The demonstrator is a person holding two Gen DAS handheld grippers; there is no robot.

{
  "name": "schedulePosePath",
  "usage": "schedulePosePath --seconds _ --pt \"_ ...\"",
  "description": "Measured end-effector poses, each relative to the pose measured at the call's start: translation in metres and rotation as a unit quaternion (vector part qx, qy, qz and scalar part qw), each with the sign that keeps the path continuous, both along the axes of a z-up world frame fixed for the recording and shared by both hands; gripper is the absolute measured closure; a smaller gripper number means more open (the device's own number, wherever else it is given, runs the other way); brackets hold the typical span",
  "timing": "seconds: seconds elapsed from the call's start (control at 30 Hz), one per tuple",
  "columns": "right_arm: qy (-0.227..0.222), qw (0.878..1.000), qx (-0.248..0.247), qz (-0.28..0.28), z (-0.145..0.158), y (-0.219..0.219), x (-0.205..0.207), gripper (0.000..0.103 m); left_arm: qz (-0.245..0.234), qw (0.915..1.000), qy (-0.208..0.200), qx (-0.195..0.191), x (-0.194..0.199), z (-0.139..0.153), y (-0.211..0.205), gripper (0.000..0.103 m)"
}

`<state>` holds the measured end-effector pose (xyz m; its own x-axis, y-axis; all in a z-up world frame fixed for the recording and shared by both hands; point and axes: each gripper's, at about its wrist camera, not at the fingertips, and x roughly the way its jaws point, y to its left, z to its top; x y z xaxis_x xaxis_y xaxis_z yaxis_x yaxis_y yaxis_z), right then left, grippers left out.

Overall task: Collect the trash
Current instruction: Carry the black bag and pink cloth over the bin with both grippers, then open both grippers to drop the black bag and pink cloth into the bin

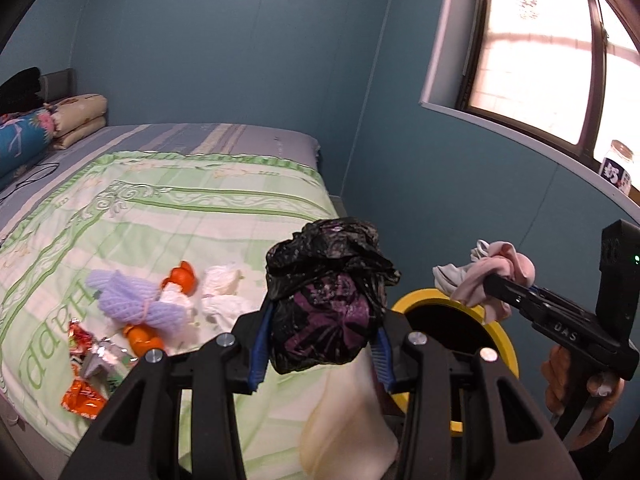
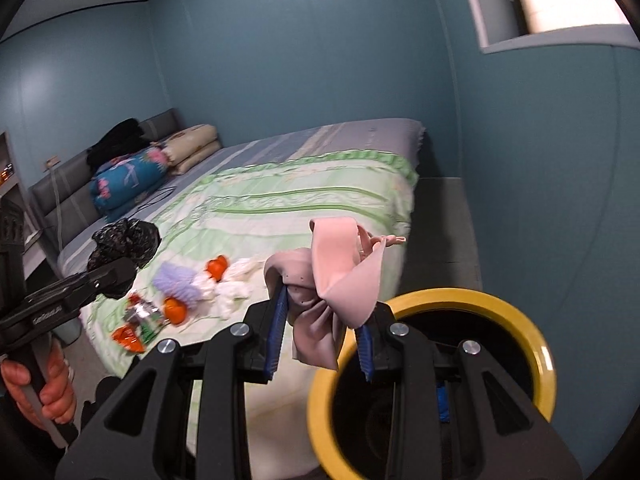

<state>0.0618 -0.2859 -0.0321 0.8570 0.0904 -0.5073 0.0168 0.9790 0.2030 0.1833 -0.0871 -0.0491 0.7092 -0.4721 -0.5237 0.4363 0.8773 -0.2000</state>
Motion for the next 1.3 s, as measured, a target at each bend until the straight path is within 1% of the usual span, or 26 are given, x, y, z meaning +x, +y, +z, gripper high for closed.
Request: schedulePosePath --seconds 0.13,0.27,0.43,0.63,0.77,1.07,1.3 --pt "0.008 0.999 0.001 -0.041 -0.007 -0.02 0.0 0.074 -0.03 0.9995 0.004 0.0 0.001 -0.004 -0.025 0.064" --pt "0.021 0.997 0.011 -0.068 -0.016 -0.037 0.002 0.074 -0.063 0.998 0.008 -0.003 0.002 -0.009 -0.051 0.064" --pt "0.035 0.995 0.012 -0.089 -0.023 -0.049 0.004 0.074 -0.104 0.9944 0.018 0.0 0.004 -0.021 -0.085 0.064" --pt "0.046 0.994 0.022 -0.101 -0.032 -0.066 0.007 0.073 -0.142 0.9885 0.052 0.004 0.007 -0.041 -0.114 0.064" --pt "0.055 0.992 0.033 -0.106 -0.038 -0.073 0.009 0.073 -0.151 0.9866 0.059 0.017 0.007 -0.049 -0.128 0.064" --pt "0.073 0.989 0.044 -0.118 -0.054 -0.084 0.014 0.072 -0.174 0.9797 0.093 0.034 0.007 -0.074 -0.153 0.064" --pt "0.081 0.988 0.054 -0.122 -0.059 -0.091 0.014 0.069 -0.183 0.9764 0.112 0.026 0.016 -0.083 -0.157 0.063"
